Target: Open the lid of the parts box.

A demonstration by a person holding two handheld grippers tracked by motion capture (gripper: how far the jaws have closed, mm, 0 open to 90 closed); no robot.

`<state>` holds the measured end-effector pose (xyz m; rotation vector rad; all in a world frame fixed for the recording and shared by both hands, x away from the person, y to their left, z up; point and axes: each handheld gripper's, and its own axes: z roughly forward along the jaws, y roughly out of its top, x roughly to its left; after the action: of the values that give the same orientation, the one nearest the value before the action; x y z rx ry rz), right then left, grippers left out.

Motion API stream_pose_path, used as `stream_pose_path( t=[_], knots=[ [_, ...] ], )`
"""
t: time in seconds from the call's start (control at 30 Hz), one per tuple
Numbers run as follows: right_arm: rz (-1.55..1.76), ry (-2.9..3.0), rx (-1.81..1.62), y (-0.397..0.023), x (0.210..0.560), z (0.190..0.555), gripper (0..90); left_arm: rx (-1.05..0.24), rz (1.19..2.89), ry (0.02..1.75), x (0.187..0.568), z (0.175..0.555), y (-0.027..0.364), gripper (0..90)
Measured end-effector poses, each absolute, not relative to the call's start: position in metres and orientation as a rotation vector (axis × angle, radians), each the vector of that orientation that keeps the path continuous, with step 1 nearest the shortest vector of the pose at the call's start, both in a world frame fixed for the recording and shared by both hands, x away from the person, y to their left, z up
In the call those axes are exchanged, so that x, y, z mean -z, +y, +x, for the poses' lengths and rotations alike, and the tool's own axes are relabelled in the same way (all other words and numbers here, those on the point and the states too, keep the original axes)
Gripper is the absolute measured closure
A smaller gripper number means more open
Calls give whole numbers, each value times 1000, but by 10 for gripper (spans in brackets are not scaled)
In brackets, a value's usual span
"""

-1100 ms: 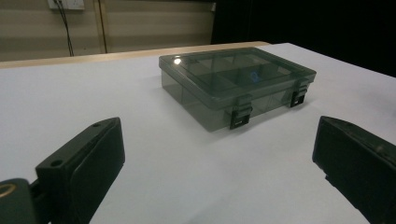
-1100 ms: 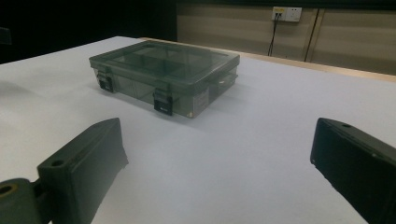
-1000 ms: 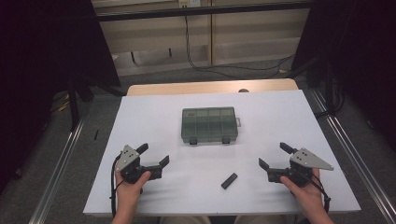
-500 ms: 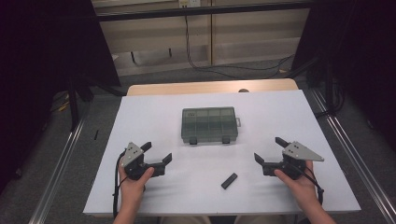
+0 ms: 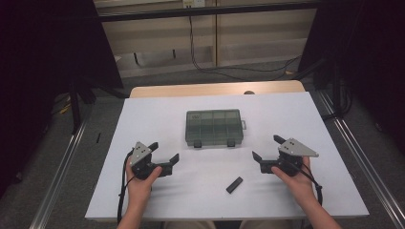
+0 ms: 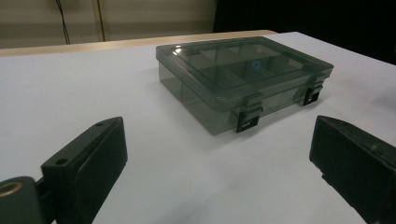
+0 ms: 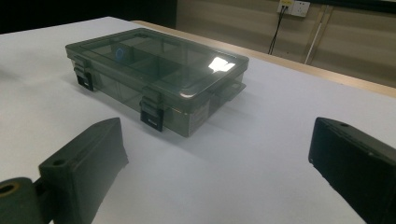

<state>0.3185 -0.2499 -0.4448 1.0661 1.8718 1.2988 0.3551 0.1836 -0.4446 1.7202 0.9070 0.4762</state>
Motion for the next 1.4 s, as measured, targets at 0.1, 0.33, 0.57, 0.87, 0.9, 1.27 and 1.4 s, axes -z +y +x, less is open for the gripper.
stream_pose_path(
  t=[0.1, 0.33, 0.57, 0.87, 0.9, 1.27, 1.4],
  knots=[
    [1082, 1873, -1301, -250, 445, 322, 36, -475, 1730, 907, 446, 357, 181, 42],
    [1086, 1868, -1299, -246, 445, 328, 46, -485, 1728, 912, 446, 364, 177, 42],
    [1101, 1864, -1303, -242, 445, 336, 51, -481, 1737, 906, 447, 371, 170, 42],
    [1123, 1877, -1291, -244, 447, 340, 54, -481, 1733, 907, 448, 376, 165, 42],
    [1123, 1877, -1291, -244, 447, 340, 54, -481, 1733, 907, 448, 376, 165, 42],
    [1151, 1902, -1290, -236, 446, 352, 93, -470, 1754, 918, 449, 382, 158, 49],
    [1165, 1902, -1294, -236, 447, 355, 146, -463, 1744, 925, 447, 385, 155, 77]
  ],
)
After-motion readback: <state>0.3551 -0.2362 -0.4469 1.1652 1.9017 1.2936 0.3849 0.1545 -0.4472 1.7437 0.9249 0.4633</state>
